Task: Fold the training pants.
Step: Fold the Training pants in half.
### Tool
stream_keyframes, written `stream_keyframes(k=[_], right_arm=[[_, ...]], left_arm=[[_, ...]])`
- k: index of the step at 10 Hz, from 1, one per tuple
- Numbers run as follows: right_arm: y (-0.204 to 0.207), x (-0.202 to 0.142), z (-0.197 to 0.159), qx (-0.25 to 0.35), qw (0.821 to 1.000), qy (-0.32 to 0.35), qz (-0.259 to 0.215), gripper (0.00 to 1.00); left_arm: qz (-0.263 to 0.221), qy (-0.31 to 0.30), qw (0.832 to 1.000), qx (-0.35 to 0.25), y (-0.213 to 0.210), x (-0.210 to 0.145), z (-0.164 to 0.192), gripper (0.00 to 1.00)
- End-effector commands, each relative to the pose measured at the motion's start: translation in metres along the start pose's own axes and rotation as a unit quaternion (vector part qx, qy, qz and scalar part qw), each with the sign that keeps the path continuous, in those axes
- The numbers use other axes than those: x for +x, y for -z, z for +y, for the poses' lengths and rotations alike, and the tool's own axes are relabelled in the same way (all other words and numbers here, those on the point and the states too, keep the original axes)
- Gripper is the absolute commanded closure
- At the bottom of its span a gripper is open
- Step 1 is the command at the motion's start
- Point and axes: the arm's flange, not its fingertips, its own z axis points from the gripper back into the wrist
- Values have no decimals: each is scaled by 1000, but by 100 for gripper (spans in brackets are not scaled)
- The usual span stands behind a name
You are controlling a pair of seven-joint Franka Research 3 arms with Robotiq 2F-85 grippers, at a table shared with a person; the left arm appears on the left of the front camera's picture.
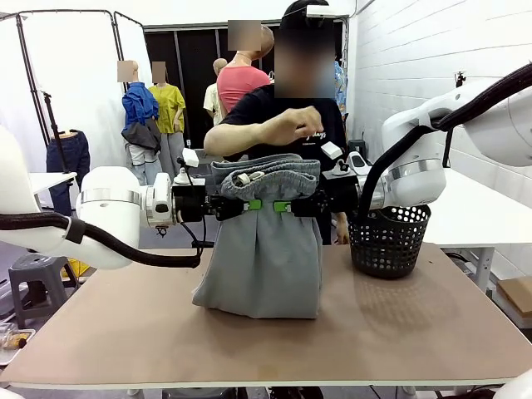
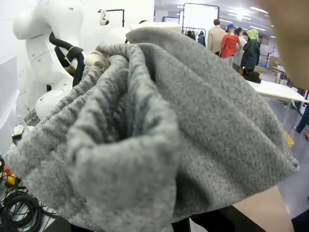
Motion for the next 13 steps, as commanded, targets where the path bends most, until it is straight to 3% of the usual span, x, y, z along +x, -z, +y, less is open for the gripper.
stream_keyframes(k=[1, 13], right_arm=[[0, 1, 1, 4, 1000, 2, -8, 100], [0, 1, 1, 4, 1000, 2, -8, 100]], left_arm=[[-2, 0, 1000, 10, 2, 3, -1, 100], [-2, 0, 1000, 10, 2, 3, -1, 100]])
